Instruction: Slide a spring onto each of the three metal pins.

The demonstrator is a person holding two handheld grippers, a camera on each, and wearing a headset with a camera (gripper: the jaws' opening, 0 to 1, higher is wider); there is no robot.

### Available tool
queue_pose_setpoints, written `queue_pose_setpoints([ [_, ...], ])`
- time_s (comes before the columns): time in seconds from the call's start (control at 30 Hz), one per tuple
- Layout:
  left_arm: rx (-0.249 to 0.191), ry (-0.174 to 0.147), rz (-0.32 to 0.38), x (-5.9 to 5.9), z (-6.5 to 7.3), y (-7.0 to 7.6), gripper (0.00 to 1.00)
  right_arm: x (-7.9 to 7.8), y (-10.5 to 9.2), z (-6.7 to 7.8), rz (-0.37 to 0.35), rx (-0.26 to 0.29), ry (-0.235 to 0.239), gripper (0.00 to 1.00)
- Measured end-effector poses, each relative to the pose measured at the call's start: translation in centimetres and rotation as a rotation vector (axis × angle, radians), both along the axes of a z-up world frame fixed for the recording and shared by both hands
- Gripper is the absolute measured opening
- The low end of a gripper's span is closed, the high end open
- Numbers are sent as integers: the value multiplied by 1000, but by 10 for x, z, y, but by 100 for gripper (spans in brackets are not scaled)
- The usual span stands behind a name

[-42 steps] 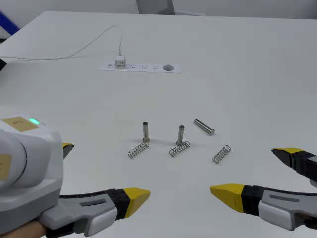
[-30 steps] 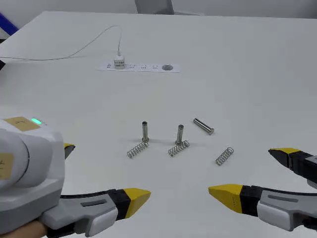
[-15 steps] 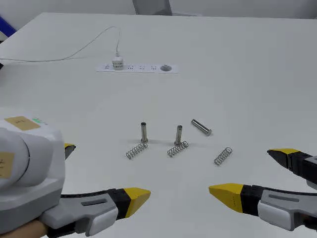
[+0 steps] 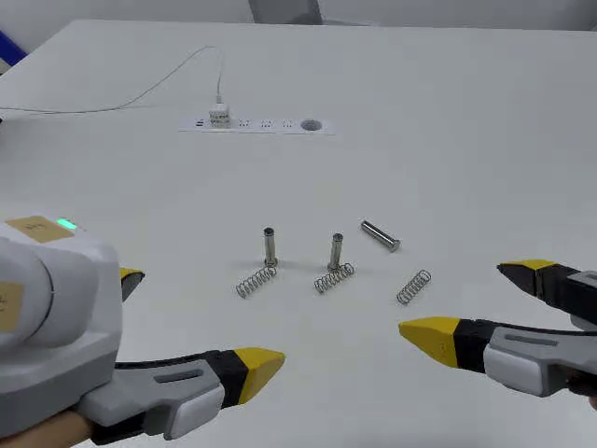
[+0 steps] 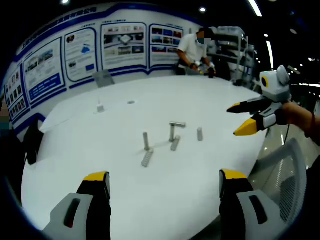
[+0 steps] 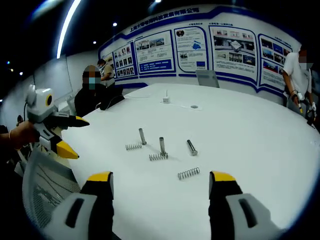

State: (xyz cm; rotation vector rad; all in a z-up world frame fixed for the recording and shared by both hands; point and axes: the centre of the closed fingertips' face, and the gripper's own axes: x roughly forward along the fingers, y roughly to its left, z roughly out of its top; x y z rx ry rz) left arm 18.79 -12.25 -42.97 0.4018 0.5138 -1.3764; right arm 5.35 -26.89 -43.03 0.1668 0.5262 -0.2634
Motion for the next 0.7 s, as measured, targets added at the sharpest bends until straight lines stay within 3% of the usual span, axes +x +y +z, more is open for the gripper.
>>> queue_pose_setpoints([
  [0.7, 7, 12, -8, -1, -8, -3, 89, 32, -33, 0, 35, -46, 28, 66],
])
